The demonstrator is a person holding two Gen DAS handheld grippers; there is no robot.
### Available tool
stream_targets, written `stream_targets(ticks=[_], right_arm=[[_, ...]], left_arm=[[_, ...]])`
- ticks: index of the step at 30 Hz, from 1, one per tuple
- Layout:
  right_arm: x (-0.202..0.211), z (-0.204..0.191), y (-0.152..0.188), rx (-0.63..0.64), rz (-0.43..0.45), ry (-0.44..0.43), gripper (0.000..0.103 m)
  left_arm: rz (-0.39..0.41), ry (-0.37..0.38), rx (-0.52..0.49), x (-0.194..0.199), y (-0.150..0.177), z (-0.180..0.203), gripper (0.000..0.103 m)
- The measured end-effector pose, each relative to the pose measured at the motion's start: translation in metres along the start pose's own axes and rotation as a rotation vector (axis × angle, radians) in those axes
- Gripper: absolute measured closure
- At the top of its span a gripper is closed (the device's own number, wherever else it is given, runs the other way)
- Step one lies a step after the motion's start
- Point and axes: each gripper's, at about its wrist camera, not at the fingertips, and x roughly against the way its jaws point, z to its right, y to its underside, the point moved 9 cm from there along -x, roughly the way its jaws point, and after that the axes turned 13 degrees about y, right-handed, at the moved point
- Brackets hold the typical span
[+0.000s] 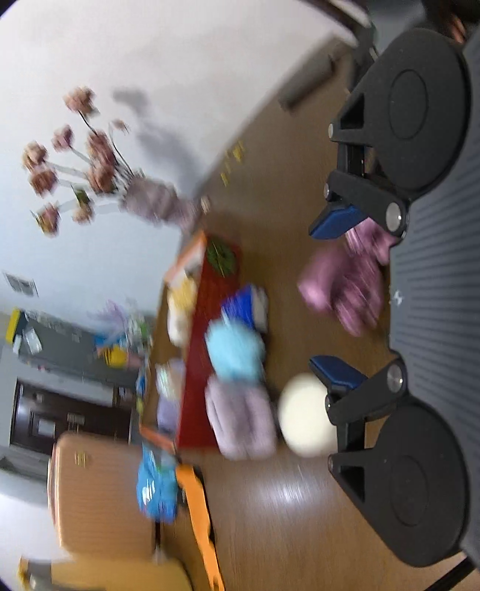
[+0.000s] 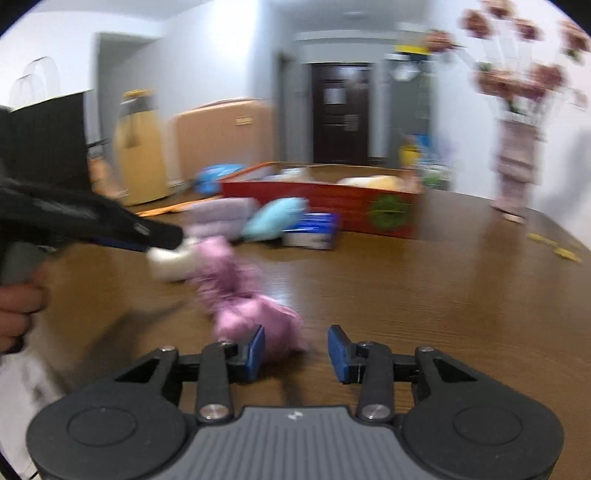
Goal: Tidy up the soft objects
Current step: 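Grasp the second pink satin bow with the left tool while the right tool holds the first, then carry both pink satin bows into the box and open both tools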
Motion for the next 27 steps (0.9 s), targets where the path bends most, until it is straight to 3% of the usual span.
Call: stream_targets(ticks=[2, 4, 6, 8, 10, 17, 19, 21, 23, 25, 26, 27], right_arm=[[0.002, 0.014, -0.002, -0.063, 0.003, 0.029, 0.065], [0.007, 0.019, -0.005, -0.125, 0.01, -0.006, 0.065], [0.01, 0.018, -0.007, -0.195, 0.013, -0.06, 0.063], [0.006, 0.013, -0.007, -0.255, 0.01, -0.102, 0.061], [-0.003, 0.004, -0.005, -0.276, 0.001, -0.111, 0.061], [-0.037, -0.012, 0.004, -0.303, -0.065, -0.098, 0.064], [-0.039, -0.014, 0.003, -0.295, -0.074, -0.113, 0.076], [-0.04, -0.017, 0.003, -0.272, -0.078, -0.111, 0.08], [-0.042, -0.021, 0.003, -0.248, -0.08, -0.102, 0.082], [-0.043, -0.022, 0.002, -0.244, -0.084, -0.099, 0.084], [-0.043, -0.022, 0.002, -0.245, -0.085, -0.098, 0.085], [-0.044, -0.022, 0.002, -0.246, -0.089, -0.103, 0.088]], left_arm=[[-0.004, -0.005, -0.022, -0.016, -0.006, 0.005, 0.031], [-0.06, -0.078, -0.045, -0.035, 0.0, 0.0, 0.035], [-0.103, -0.117, -0.028, -0.043, 0.013, -0.01, 0.055], [-0.126, -0.086, 0.054, -0.044, 0.028, -0.017, 0.064], [-0.107, -0.082, 0.105, -0.035, 0.038, -0.022, 0.064], [-0.136, -0.067, 0.102, -0.017, 0.056, -0.019, 0.064], [-0.114, -0.061, 0.091, -0.013, 0.052, -0.021, 0.056], [-0.088, -0.079, 0.082, -0.013, 0.044, -0.026, 0.043], [-0.092, -0.075, 0.073, -0.019, 0.039, -0.029, 0.043], [-0.117, -0.08, 0.073, -0.025, 0.039, -0.034, 0.058], [-0.126, -0.064, 0.075, -0.027, 0.039, -0.034, 0.071], [-0.13, -0.04, 0.081, -0.029, 0.039, -0.033, 0.076]])
